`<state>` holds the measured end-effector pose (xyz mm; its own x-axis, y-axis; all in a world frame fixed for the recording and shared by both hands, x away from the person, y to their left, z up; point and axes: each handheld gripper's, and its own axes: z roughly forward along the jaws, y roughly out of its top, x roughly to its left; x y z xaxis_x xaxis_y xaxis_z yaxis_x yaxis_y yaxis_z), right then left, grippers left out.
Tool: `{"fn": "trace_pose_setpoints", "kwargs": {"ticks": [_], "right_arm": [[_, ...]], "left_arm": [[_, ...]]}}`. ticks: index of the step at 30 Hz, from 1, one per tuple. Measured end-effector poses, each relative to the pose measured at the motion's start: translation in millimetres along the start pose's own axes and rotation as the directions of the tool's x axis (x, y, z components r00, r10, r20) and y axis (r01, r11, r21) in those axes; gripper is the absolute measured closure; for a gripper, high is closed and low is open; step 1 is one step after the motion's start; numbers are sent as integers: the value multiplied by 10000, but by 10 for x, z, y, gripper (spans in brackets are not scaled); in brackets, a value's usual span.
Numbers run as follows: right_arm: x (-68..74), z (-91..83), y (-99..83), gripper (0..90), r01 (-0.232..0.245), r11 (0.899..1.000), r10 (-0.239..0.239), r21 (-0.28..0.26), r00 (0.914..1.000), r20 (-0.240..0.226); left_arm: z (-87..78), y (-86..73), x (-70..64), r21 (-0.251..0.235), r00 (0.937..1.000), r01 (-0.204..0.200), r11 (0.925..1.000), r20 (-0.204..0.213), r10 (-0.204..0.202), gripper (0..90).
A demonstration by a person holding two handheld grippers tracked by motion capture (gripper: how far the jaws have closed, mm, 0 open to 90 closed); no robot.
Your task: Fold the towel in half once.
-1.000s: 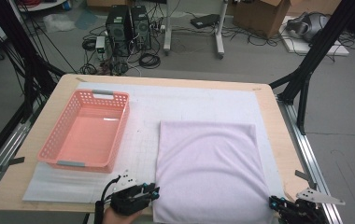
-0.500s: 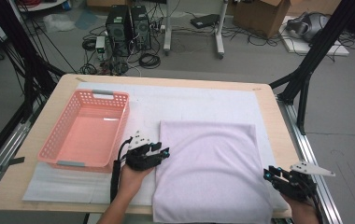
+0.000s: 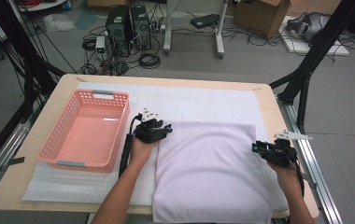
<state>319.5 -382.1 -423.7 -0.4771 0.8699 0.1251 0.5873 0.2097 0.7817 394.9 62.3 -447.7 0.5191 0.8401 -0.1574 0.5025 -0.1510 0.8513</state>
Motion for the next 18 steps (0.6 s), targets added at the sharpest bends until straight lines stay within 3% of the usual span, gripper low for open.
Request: {"fn": "trace_pose_setpoints", "kwargs": {"ticks": [2,4,5,8,9,11,12,13,15,17,18], "right_arm": [[-51,115,84,694,24,9999,-25,102,9999,102],[-104,221,171,697,52,9997,-57,247,9998,180],[-129,265,205,698,24,9998,-30,197,9995,315],[-216,371,279,636,50,9999,-66,120,9905,1370],[-255,404,295,607,-10,10000,-3,98,9901,1406],[-311,492,329,552,83,9995,-130,302,9869,1609],[-336,543,338,530,0,9994,-58,351,9864,1643],[-368,602,342,523,-79,9988,-5,475,9849,1733],[-428,714,323,552,-408,9976,315,564,9872,1565],[-453,729,320,835,-588,9981,555,180,9878,1454],[-439,747,323,850,-356,9993,329,142,9869,1581]], "left_arm": [[65,21,48,186,9985,362,9992,-429,-354,452],[115,61,64,149,9975,188,9997,-677,-177,440],[150,78,73,385,9971,142,9992,-753,-113,440],[232,105,76,1016,9966,102,9948,-822,-18,483],[247,116,74,989,9971,24,9951,-760,52,493],[264,119,71,927,9961,-42,9957,-869,122,622],[266,117,81,899,9978,-76,9959,-649,135,752],[270,121,72,908,9970,-100,9958,-759,169,829],[261,121,112,778,9964,296,9965,-821,-232,838],[236,115,202,563,9904,1234,9908,-703,-1194,841],[232,114,223,459,9884,1376,9894,-706,-1341,843]]}}
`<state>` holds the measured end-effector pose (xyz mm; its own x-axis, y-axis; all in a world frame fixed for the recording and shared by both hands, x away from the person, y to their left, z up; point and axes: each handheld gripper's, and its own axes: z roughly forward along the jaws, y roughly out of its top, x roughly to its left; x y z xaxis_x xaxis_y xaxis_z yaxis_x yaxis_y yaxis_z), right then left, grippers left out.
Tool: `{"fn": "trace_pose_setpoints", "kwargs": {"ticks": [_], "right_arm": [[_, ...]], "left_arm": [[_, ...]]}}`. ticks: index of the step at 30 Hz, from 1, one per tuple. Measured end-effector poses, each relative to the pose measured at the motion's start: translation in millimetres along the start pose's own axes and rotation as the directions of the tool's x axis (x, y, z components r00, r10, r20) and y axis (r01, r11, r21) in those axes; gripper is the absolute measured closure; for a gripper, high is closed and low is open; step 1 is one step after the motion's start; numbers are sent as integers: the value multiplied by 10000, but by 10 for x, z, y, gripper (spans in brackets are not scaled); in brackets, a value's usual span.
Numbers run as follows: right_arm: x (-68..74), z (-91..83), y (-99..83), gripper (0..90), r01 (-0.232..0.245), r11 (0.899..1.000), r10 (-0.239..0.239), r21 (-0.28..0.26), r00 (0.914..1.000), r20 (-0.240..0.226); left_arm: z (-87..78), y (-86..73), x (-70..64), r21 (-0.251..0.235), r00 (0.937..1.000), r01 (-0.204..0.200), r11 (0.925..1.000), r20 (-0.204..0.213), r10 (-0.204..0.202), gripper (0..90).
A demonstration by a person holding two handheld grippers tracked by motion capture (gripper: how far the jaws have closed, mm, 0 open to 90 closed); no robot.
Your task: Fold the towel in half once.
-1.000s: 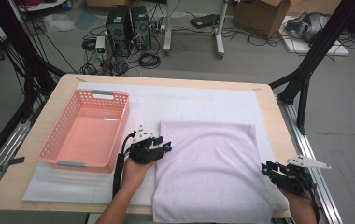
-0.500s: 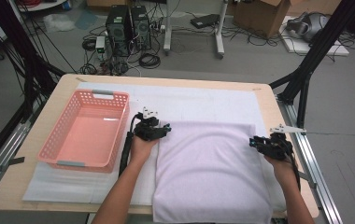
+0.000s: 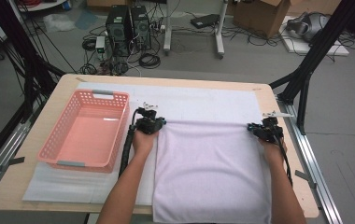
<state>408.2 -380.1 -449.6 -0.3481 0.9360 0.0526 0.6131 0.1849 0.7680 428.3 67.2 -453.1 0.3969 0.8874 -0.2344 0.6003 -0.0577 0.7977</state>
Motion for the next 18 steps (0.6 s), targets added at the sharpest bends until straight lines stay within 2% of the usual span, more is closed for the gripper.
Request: {"fn": "trace_pose_setpoints", "kwargs": {"ticks": [2,4,7,8,10,12,16,18], "right_arm": [[36,20,13,858,491,9987,-481,-142,9970,603],[24,18,9,856,318,9984,-271,-473,9950,966],[14,14,11,841,171,9986,-116,-498,9940,1085],[12,9,11,801,207,9987,-155,-475,9941,1069],[-5,-38,22,673,-66,9985,123,-542,9943,1055],[-48,-137,39,640,-278,9975,331,-654,9962,805],[-94,-373,59,572,-434,9961,446,-762,9989,136],[-85,-493,59,528,-404,9959,382,-810,9989,-282]], "left_arm": [[2,5,-17,-29,9996,-265,9996,-98,264,851],[-5,10,-28,-350,9989,-452,9984,-138,448,852],[-14,12,-21,-597,9992,-394,9974,88,400,844],[-21,11,-14,-630,9988,-419,9971,234,435,833],[-48,13,3,-795,9973,-411,9960,575,457,750],[-99,28,18,-1053,9935,-230,9942,1084,345,711],[-210,37,-45,-1704,9760,-862,9816,1835,1175,663],[-269,23,-90,-1939,9705,-1247,9731,1801,1603,624]]}}
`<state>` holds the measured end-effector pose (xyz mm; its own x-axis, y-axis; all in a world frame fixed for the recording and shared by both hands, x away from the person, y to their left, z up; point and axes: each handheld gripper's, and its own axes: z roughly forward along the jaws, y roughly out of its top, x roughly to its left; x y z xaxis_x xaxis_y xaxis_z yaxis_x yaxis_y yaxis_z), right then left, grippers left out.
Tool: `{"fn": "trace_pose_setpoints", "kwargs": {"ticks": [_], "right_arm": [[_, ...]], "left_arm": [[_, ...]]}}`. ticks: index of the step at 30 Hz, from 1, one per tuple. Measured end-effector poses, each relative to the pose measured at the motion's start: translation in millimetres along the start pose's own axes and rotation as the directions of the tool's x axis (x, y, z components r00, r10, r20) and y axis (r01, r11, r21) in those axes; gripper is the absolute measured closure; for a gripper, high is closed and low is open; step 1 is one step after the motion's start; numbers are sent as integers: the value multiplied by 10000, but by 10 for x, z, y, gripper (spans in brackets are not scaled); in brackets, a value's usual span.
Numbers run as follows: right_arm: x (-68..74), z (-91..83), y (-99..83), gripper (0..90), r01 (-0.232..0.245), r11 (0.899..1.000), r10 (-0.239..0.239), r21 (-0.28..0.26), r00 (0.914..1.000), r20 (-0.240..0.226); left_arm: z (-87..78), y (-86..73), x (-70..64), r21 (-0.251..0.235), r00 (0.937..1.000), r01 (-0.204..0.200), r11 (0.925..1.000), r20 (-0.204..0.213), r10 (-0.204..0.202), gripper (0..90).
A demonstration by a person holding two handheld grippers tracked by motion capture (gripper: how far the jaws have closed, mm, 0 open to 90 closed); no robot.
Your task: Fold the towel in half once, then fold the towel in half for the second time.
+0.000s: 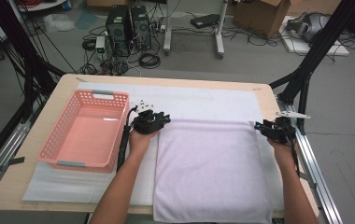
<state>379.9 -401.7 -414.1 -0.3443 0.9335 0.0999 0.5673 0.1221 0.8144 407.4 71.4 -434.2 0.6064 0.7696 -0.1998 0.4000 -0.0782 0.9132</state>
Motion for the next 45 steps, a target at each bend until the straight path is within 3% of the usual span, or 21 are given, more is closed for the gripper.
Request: {"fn": "trace_pose_setpoints", "kwargs": {"ticks": [1,3,7,9,12,17,21,25,26,32,34,37,39,45], "right_arm": [[18,-59,2,499,89,10000,-89,-6,9998,-164],[82,-177,-3,454,383,9993,-385,-50,9978,-538],[204,-373,-76,287,905,9951,-944,-399,9895,-1092],[238,-453,-138,237,1014,9932,-1081,-569,9856,-1298],[293,-582,-268,203,1152,9892,-1276,-904,9809,-1466],[362,-729,-461,177,1315,9864,-1439,-987,9808,-1314],[388,-787,-477,175,1672,9824,-1763,-835,9772,-1179],[364,-814,-492,174,1508,9836,-1624,-989,9792,-1219],[359,-815,-501,174,1451,9846,-1565,-975,9801,-1221],[357,-807,-548,175,1293,9883,-1388,-809,9822,-1267],[361,-799,-553,174,1319,9881,-1412,-797,9819,-1259],[369,-789,-560,174,1354,9882,-1435,-712,9819,-1237],[368,-776,-563,175,1330,9885,-1410,-723,9827,-1201],[383,-751,-574,176,1308,9898,-1369,-567,9831,-1213]], "left_arm": [[-22,-2,-22,-40,9998,202,9998,44,-202,590],[-70,-10,-56,-18,9977,666,9978,143,-666,439],[-143,13,-183,364,9985,281,9989,450,-297,288],[-221,2,-266,-196,9995,-41,9998,315,47,276],[-311,-32,-339,-399,9989,-217,9990,403,233,216],[-424,-72,-442,-582,9963,-401,9975,741,443,205],[-506,-93,-506,-530,9939,-577,9969,911,624,209],[-579,-134,-542,-704,9899,-727,9949,1163,806,234],[-592,-156,-549,-758,9904,-571,9955,1213,660,236],[-608,-209,-559,-684,9893,-641,9956,1267,724,235],[-605,-211,-552,-706,9900,-469,9964,1294,557,233],[-617,-206,-558,-844,9869,-331,9959,1545,459,241],[-634,-196,-562,-960,9869,-448,9944,1500,590,256],[-631,-205,-490,-888,9893,-252,9957,1410,376,263]]}}
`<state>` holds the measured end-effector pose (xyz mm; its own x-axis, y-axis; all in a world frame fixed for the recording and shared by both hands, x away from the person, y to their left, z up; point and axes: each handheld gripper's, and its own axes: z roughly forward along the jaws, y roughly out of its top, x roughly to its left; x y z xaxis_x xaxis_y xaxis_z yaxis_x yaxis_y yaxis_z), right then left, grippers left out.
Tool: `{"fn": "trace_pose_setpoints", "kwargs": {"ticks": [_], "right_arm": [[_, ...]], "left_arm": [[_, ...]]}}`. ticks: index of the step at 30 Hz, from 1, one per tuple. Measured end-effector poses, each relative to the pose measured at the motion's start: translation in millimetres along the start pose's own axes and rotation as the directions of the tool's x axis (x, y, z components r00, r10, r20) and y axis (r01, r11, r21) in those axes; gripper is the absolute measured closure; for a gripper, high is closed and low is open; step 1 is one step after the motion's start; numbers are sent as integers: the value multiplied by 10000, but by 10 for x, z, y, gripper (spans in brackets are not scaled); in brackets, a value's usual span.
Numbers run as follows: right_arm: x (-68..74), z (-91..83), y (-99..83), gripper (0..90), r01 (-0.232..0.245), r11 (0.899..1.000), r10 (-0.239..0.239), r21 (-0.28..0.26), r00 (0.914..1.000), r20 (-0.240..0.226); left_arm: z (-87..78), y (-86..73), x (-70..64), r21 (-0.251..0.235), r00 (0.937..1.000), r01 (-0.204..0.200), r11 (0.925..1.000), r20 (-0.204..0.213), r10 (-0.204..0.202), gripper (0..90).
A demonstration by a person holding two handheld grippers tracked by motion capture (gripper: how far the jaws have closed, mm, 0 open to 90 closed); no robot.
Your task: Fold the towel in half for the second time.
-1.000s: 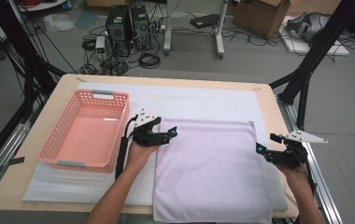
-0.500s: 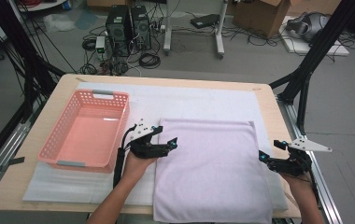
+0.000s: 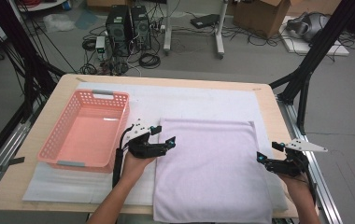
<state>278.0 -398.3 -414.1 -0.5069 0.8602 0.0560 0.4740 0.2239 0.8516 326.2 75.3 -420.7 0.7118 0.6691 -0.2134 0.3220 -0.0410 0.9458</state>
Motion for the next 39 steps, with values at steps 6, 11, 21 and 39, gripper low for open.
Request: {"fn": "trace_pose_setpoints", "kwargs": {"ticks": [6,11,21,39], "right_arm": [[-18,29,-24,176,-72,9999,72,79,10000,16],[-36,82,-59,176,-41,9996,42,273,10000,-20],[-108,254,-23,176,-684,9965,690,477,9976,-112],[-328,588,70,193,-1354,9822,1276,1299,9896,663]], "left_arm": [[32,-24,31,304,9996,87,9995,-276,-79,264],[68,-51,66,705,9986,147,9974,-519,-110,271],[232,-126,241,958,9880,918,9912,-1326,-787,283],[569,-84,458,2481,9575,1663,9544,-2720,-961,342]]}}
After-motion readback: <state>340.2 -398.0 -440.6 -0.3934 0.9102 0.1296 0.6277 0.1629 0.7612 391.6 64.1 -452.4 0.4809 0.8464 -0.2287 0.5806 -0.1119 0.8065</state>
